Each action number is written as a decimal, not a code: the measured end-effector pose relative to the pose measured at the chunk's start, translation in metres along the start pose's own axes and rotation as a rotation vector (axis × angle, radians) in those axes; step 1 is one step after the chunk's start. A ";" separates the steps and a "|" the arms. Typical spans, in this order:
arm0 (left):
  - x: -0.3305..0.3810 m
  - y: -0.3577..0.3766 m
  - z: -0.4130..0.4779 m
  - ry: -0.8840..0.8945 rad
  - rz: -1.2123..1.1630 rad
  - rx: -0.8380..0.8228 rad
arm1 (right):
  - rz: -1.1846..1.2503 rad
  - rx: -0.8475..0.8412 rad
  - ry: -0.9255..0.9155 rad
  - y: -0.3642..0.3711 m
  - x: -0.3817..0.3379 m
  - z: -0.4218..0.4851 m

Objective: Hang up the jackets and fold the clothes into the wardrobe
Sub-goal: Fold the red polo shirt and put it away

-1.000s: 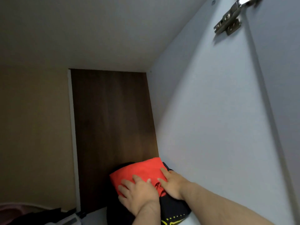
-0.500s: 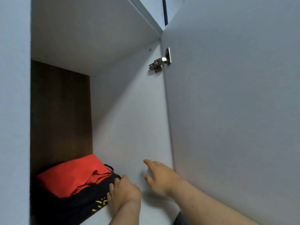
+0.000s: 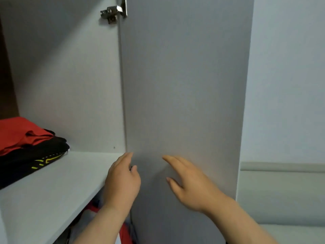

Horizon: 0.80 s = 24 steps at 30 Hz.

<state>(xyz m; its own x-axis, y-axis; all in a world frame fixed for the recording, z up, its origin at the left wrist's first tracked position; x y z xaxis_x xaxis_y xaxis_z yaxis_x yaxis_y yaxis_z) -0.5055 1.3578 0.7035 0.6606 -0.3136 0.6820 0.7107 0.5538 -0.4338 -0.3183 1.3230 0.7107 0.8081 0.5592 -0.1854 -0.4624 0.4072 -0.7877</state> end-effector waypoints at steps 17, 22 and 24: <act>0.085 0.103 -0.166 0.608 0.043 -0.571 | -0.151 -0.016 0.318 -0.026 0.032 -0.190; 0.082 0.133 -0.208 0.451 -0.015 -0.714 | -0.297 -0.027 0.610 -0.042 0.038 -0.260; 0.085 0.148 -0.236 0.467 0.019 -0.803 | -0.334 -0.027 0.731 -0.048 0.039 -0.292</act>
<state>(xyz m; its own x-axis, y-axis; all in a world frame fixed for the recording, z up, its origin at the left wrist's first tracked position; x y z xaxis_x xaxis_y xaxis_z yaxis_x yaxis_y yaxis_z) -0.2871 1.2313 0.5586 0.5801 -0.6853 0.4403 0.5381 -0.0833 -0.8387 -0.1581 1.1138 0.5697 0.9410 -0.2074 -0.2676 -0.1522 0.4469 -0.8816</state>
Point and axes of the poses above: each hand's wrist, its own z-axis towards the middle knuckle, its own y-axis out of the palm, x = y × z, the point moved 9 cm from there along z, towards the middle knuckle, and after that the axes turned 2 degrees about -z, right-handed, at the moved point
